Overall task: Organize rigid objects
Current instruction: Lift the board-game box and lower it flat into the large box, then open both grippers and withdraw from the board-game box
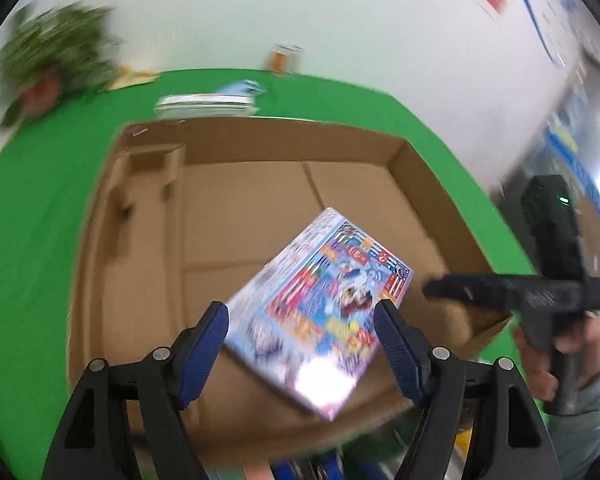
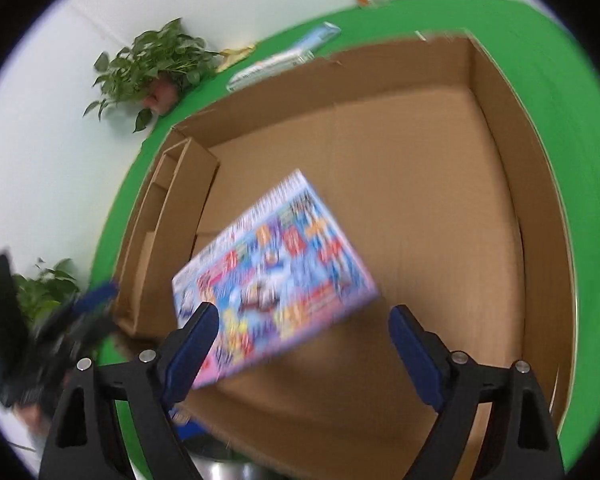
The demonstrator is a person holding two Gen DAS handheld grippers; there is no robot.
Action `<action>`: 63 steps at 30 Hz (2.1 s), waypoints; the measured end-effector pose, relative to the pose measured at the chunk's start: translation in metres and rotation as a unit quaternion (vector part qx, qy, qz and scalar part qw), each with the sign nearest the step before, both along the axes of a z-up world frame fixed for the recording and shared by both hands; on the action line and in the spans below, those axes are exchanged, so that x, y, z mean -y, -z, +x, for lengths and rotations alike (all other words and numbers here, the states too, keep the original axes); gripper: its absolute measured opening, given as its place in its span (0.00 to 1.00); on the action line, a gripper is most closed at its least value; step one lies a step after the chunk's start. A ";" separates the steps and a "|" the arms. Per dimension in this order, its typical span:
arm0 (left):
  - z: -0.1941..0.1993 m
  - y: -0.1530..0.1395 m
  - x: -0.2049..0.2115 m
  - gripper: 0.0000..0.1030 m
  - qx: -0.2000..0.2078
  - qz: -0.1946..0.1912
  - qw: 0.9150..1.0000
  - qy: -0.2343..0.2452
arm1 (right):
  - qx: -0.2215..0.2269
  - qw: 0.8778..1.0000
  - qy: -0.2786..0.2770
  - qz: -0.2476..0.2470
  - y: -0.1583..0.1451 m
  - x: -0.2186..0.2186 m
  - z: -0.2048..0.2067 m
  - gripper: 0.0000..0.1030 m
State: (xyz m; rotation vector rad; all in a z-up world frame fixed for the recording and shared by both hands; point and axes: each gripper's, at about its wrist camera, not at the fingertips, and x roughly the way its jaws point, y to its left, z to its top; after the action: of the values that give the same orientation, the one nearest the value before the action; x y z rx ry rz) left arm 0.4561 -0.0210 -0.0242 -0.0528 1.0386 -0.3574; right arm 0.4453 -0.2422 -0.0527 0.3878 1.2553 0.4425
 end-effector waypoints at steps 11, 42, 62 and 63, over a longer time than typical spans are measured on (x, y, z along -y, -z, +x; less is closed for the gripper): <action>0.086 0.068 0.037 0.70 -0.130 0.082 0.987 0.056 | -0.085 0.996 0.017 0.034 0.049 -0.033 -0.003 0.47; 0.022 -0.074 -0.035 0.57 -0.034 0.050 0.998 -0.017 | -0.042 0.997 -0.066 0.014 0.035 -0.106 0.020 0.47; -0.182 -0.105 -0.024 0.85 0.196 -0.006 0.973 -0.123 | 0.236 0.952 0.023 -0.195 -0.076 -0.063 -0.173 1.00; -0.189 -0.106 -0.022 0.60 0.188 -0.013 0.975 -0.116 | 0.242 0.950 0.027 -0.195 -0.078 -0.063 -0.182 1.00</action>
State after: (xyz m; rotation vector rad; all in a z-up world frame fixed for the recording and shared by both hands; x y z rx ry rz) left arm 0.2672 0.0007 0.0816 -0.1234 0.6433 -0.1583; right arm 0.2629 -0.1795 0.0254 -0.0296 0.8214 0.2137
